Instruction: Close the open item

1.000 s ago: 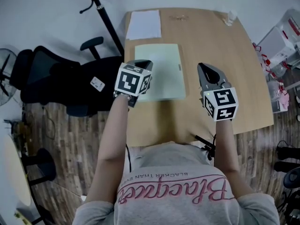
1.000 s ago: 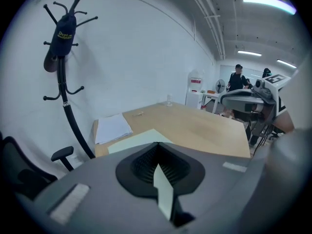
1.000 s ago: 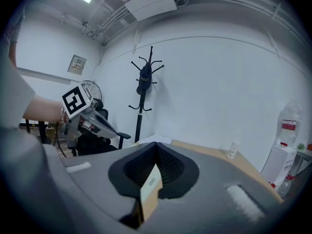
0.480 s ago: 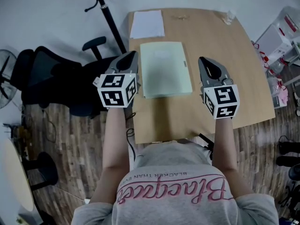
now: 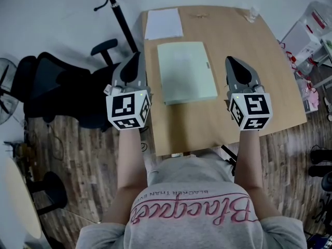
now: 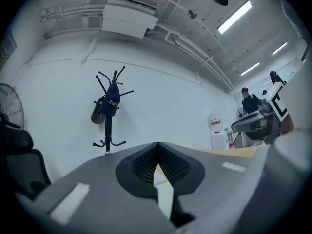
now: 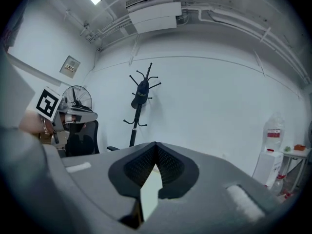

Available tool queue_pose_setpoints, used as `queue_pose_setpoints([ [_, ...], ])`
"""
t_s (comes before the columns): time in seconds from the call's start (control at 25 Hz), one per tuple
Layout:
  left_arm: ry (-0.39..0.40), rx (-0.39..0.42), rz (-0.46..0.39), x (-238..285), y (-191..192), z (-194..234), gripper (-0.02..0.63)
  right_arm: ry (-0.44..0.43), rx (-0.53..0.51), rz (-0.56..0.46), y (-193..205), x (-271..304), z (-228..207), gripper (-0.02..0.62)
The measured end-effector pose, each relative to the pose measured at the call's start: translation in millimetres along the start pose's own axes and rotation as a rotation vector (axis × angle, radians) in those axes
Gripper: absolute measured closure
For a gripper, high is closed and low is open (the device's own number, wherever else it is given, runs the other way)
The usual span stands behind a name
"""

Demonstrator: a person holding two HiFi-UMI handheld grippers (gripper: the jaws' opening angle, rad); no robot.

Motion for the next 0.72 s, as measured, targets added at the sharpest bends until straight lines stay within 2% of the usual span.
queue_pose_setpoints([
  [0.24, -0.043, 0.004, -0.032, -6.6, -6.2, 3.4, 0.589, -0.002, -0.024, -0.039, -15.6, -4.2, -2.1, 0.594],
  [0.72, -0.116, 0.053, -0.035, -3.0, -34.2, -10.5, 0.589, -0.074, -0.07, -0.067, -36.3, -2.1, -21.4, 0.594],
])
Point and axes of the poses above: the fingertips, and each gripper's own axes: x forward along the fingers, z to its left, y out of its underside, the point moved 8 cm from there along -x, backward along the fingers, and after that the axes turned 14 degrees about x, right-handed, at the moved point
